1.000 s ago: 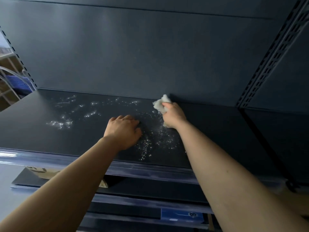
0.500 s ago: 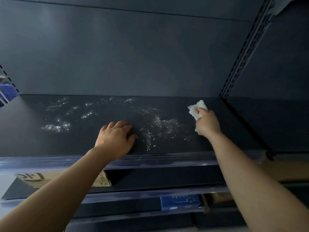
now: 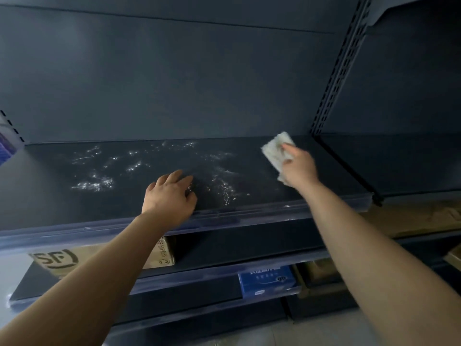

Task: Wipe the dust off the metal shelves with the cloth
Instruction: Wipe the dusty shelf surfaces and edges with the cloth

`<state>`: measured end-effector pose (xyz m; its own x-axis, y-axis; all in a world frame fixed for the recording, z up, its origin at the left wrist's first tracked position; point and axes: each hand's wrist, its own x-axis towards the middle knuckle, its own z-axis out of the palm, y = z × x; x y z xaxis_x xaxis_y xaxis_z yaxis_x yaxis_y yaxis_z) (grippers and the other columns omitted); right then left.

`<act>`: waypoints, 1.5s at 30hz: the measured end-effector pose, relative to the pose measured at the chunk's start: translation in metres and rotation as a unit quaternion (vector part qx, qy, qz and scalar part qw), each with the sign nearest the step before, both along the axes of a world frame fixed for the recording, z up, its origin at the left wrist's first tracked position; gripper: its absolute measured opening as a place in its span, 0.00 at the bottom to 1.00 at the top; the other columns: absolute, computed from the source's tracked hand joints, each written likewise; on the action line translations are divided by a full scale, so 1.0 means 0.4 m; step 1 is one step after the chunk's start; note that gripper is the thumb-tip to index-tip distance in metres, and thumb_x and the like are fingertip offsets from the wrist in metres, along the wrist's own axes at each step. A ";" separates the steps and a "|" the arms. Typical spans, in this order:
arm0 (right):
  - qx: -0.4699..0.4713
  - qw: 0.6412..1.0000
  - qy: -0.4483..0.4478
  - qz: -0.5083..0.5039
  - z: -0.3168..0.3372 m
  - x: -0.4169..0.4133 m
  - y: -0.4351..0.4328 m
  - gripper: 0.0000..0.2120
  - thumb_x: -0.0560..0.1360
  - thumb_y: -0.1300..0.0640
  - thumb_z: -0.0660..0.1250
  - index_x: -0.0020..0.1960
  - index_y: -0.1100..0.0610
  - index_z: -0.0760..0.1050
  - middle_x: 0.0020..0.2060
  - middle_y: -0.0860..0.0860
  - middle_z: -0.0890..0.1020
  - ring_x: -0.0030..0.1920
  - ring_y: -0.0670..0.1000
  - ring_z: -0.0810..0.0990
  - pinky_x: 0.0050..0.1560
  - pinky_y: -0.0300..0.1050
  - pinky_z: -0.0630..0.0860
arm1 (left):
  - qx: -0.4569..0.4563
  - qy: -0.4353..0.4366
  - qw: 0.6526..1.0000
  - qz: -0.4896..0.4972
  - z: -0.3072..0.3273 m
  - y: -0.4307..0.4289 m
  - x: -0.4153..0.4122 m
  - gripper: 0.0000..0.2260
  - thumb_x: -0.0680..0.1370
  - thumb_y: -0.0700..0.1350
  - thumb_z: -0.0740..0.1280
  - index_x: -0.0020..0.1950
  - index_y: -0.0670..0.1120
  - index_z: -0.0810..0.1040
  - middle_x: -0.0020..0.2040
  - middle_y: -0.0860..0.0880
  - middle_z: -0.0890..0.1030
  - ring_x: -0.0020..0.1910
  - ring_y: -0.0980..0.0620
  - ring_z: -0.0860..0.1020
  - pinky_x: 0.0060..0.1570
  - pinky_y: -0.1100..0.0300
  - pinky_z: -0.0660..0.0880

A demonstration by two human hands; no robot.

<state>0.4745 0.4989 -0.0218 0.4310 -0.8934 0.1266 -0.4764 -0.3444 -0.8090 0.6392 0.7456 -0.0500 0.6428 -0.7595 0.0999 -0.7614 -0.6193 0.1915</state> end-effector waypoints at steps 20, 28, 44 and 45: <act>0.008 0.996 -0.063 0.059 -0.018 -0.024 0.135 0.28 0.72 0.70 0.55 0.66 0.49 0.73 0.56 0.49 0.72 0.28 0.51 0.81 0.21 0.42 0.77 | 0.008 -0.043 0.999 0.006 -0.006 0.023 -0.055 0.18 0.78 0.51 0.52 0.60 0.49 0.76 0.61 0.51 0.77 0.58 0.48 0.75 0.57 0.54 0.66; -0.044 0.965 0.253 -0.059 -0.048 -0.183 -0.062 0.19 0.78 0.52 0.53 0.68 0.52 0.66 0.64 0.62 0.71 0.56 0.61 0.76 0.54 0.50 0.75 | 0.031 -0.116 0.992 0.034 -0.004 -0.015 -0.083 0.17 0.77 0.52 0.52 0.44 0.47 0.78 0.44 0.48 0.78 0.42 0.48 0.77 0.47 0.55 0.67; 0.004 0.998 0.058 -0.022 -0.019 -0.092 -0.112 0.20 0.75 0.62 0.58 0.66 0.54 0.66 0.61 0.59 0.70 0.47 0.60 0.79 0.40 0.50 0.82 | -0.017 -0.063 0.995 0.081 0.002 -0.045 -0.037 0.18 0.76 0.53 0.56 0.59 0.50 0.78 0.60 0.48 0.77 0.56 0.45 0.75 0.53 0.53 0.68; 0.016 0.996 0.085 -0.033 -0.030 -0.102 -0.135 0.19 0.75 0.61 0.56 0.65 0.52 0.65 0.61 0.55 0.72 0.46 0.58 0.80 0.41 0.50 0.82 | -0.017 -0.056 0.995 0.082 -0.001 -0.049 -0.034 0.17 0.76 0.53 0.56 0.59 0.49 0.78 0.59 0.48 0.78 0.55 0.44 0.75 0.50 0.53 0.69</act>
